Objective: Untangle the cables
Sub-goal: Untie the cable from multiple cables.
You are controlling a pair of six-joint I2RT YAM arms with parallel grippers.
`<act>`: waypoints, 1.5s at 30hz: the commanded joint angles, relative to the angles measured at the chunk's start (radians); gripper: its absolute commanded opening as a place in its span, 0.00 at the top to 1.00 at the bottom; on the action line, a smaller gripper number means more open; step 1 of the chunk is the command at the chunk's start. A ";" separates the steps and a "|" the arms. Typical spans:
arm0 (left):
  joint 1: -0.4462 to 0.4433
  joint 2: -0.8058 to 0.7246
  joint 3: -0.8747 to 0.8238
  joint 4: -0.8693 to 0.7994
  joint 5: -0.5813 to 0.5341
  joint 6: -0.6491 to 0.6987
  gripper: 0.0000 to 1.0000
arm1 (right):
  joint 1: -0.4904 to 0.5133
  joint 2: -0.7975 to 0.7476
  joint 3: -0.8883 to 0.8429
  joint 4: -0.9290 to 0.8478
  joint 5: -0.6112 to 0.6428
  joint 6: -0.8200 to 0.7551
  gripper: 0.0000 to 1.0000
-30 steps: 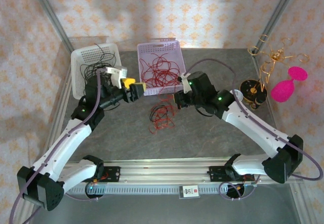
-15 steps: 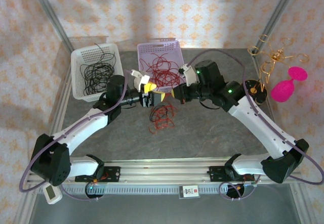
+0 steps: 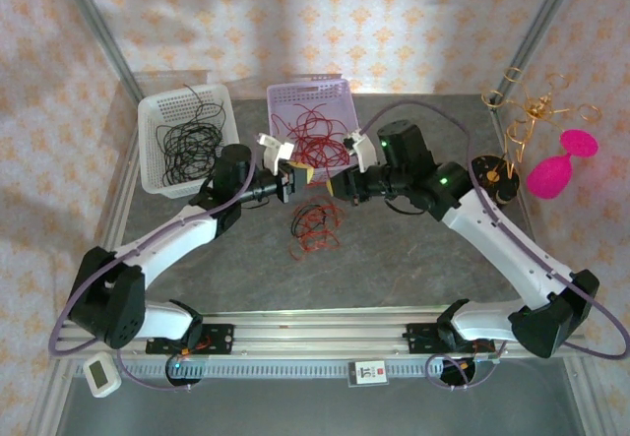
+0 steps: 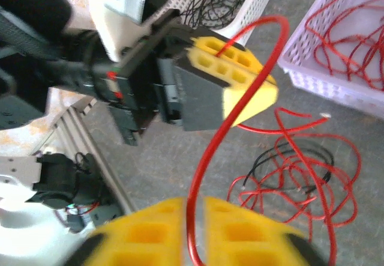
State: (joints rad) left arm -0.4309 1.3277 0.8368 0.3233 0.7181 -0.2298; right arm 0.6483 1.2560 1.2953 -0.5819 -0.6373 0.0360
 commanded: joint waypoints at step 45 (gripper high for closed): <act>-0.100 -0.064 0.792 -0.840 -0.574 0.158 1.00 | 0.022 0.183 -0.491 0.959 0.743 0.266 0.67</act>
State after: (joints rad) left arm -0.5240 1.2156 1.5967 -0.5087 0.2668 -0.0944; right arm 0.6712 1.4792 0.8364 0.3920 0.1043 0.2844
